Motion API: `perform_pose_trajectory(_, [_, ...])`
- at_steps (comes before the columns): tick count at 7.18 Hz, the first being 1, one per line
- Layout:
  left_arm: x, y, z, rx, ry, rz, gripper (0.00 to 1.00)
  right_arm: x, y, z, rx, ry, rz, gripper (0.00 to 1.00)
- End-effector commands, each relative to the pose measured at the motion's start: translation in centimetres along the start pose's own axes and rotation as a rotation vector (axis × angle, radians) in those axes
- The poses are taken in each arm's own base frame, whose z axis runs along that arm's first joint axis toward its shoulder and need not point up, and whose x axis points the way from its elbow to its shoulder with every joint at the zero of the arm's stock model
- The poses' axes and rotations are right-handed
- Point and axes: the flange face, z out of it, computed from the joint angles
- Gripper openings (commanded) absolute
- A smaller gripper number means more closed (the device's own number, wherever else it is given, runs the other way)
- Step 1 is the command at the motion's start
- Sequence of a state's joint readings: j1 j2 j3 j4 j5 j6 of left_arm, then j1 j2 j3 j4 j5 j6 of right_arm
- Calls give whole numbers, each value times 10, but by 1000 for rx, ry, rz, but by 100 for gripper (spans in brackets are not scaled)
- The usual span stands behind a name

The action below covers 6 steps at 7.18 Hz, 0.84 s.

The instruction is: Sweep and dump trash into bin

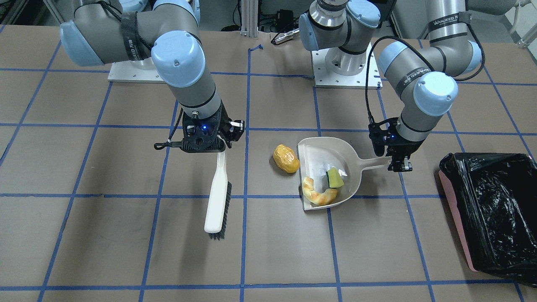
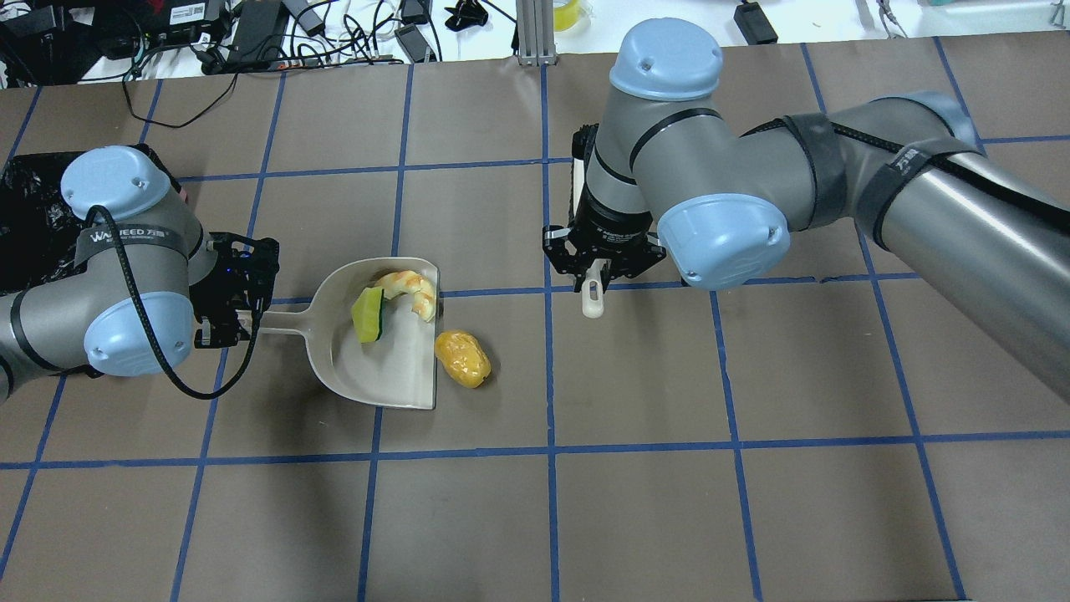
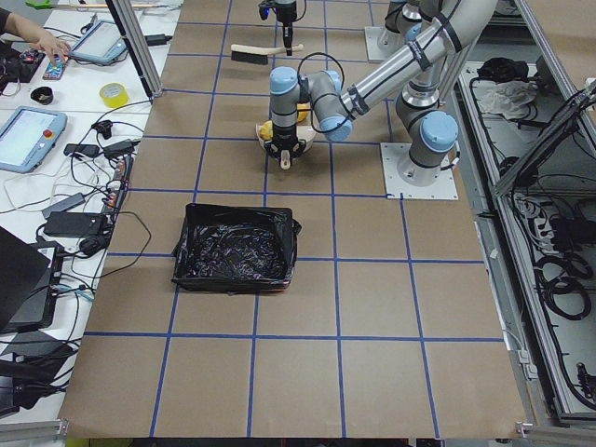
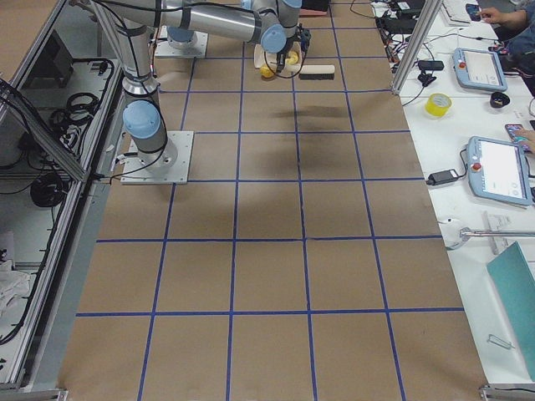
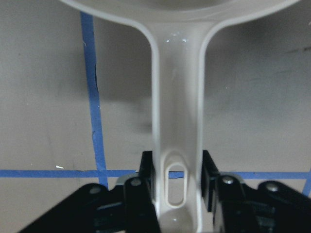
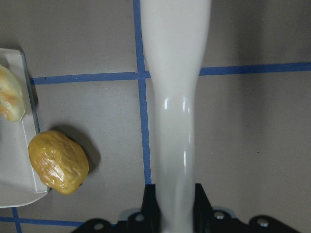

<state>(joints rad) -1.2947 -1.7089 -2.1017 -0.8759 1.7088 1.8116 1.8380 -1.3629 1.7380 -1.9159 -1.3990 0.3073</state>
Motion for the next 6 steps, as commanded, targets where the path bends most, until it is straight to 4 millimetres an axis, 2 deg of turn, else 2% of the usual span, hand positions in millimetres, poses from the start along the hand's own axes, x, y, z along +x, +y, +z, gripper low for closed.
perform_pose_trajectory(1, [0,0,0,0,0,0,0,0,0,0,-1,0,0,7])
perform_pose_trajectory(5, [0,2,0,0,-1,-2,0,0,-2,-2,5,-2,0,8])
perform_pose_trajectory(6, [0,12,1,2,3,-12,0,1,-2,-2,4,-3,2,8])
